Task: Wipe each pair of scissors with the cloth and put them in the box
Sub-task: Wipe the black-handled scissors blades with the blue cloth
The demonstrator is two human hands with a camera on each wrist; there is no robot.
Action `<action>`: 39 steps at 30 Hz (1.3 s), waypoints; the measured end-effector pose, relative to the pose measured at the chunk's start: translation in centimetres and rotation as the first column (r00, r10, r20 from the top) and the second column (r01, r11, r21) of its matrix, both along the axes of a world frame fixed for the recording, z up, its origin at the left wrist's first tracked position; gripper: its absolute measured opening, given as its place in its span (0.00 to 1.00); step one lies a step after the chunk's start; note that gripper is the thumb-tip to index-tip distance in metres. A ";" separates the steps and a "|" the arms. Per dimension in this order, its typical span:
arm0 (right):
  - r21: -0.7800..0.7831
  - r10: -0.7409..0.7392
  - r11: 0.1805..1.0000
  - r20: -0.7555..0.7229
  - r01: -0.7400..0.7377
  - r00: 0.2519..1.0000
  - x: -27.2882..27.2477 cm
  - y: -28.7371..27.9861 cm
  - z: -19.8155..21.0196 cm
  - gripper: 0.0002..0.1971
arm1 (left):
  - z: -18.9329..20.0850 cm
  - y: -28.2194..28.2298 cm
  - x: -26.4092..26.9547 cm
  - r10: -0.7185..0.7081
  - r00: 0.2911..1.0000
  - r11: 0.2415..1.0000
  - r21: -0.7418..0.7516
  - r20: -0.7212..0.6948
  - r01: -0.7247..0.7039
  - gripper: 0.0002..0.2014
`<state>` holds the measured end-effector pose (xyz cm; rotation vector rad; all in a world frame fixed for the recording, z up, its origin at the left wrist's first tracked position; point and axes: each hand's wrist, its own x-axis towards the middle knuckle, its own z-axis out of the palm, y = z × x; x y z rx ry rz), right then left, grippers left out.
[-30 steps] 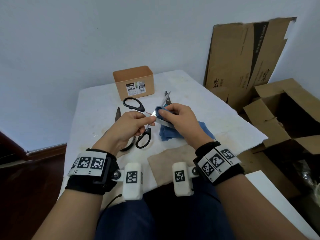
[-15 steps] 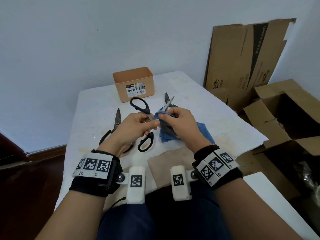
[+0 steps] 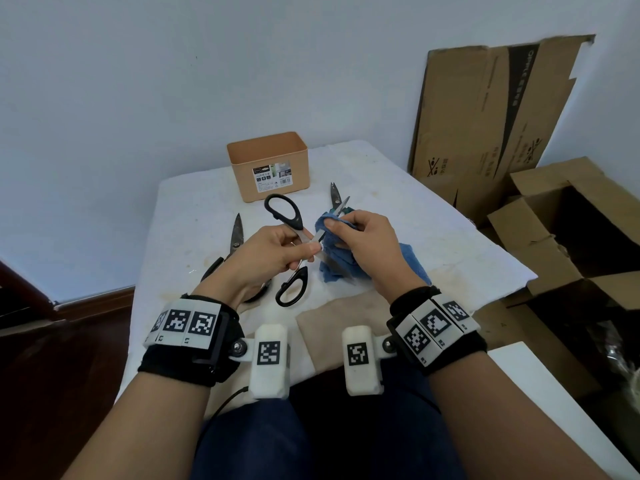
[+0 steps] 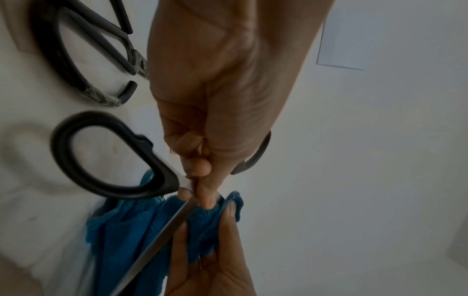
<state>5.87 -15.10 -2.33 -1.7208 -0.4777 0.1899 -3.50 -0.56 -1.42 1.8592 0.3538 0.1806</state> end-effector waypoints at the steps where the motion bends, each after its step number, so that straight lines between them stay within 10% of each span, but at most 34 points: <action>1: 0.000 -0.011 1.000 0.010 0.011 1.000 0.0 0.0 0.0 0.11 | -0.1 0.0 0.0 -0.005 1.000 1.000 -0.008 0.000 0.005 0.06; 17: 0.158 -0.310 0.938 -0.019 0.309 0.951 1.8 -1.2 0.2 0.11 | -0.7 -0.4 -0.2 -0.017 0.998 0.993 -0.116 -0.067 0.010 0.14; 39: 0.110 -0.062 0.993 0.089 0.052 0.994 0.0 0.0 -0.1 0.11 | -0.1 -1.3 0.3 -0.006 0.999 0.976 -0.216 -0.036 -0.002 0.09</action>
